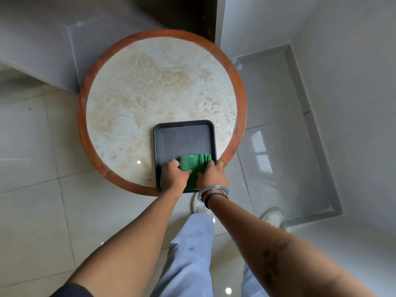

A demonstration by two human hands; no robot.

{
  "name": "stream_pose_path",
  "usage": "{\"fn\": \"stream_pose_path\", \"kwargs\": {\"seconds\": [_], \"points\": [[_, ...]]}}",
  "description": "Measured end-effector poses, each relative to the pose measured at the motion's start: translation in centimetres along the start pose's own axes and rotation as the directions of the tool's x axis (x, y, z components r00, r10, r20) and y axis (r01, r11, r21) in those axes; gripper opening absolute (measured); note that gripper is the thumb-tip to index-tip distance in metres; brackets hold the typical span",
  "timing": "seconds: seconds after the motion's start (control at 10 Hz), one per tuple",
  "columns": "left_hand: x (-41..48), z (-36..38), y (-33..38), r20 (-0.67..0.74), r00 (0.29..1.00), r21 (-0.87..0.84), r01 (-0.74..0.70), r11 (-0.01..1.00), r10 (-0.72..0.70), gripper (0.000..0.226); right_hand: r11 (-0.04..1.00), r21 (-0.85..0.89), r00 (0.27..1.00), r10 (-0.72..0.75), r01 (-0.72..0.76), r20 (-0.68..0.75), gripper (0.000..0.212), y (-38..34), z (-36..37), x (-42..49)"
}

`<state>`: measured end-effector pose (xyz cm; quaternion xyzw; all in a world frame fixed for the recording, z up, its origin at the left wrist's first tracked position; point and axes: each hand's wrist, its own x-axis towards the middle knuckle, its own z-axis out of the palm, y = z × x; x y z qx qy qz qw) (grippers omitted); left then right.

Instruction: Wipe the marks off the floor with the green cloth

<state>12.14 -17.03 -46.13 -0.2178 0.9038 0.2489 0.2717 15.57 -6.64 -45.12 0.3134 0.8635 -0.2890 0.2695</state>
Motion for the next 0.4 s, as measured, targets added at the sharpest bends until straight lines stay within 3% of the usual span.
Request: {"fn": "stream_pose_path", "kwargs": {"seconds": [0.1,0.2,0.3,0.4], "points": [[-1.3,-1.0,0.9,-0.086,0.992,0.103,-0.081,0.991,0.09,0.037,0.999,-0.038,0.994,-0.034,0.03,-0.1,0.022,0.3,-2.4,-0.8],[-4.0,-5.8,6.3,-0.107,0.884,0.246,-0.419,0.874,0.454,0.04,0.985,-0.057,0.975,-0.169,0.162,-0.145,0.037,1.2,-11.7,-2.2],[-5.9,-11.2,13.9,-0.155,0.639,0.356,-0.675,0.646,0.753,0.044,0.926,-0.235,0.902,-0.351,0.295,-0.25,0.054,0.2,-22.0,-1.7],[-11.7,-21.8,28.3,-0.229,0.176,0.552,-0.786,0.277,0.957,0.05,0.845,-0.388,0.68,-0.529,0.369,-0.507,0.073,-5.6,-42.3,-3.4]]}}
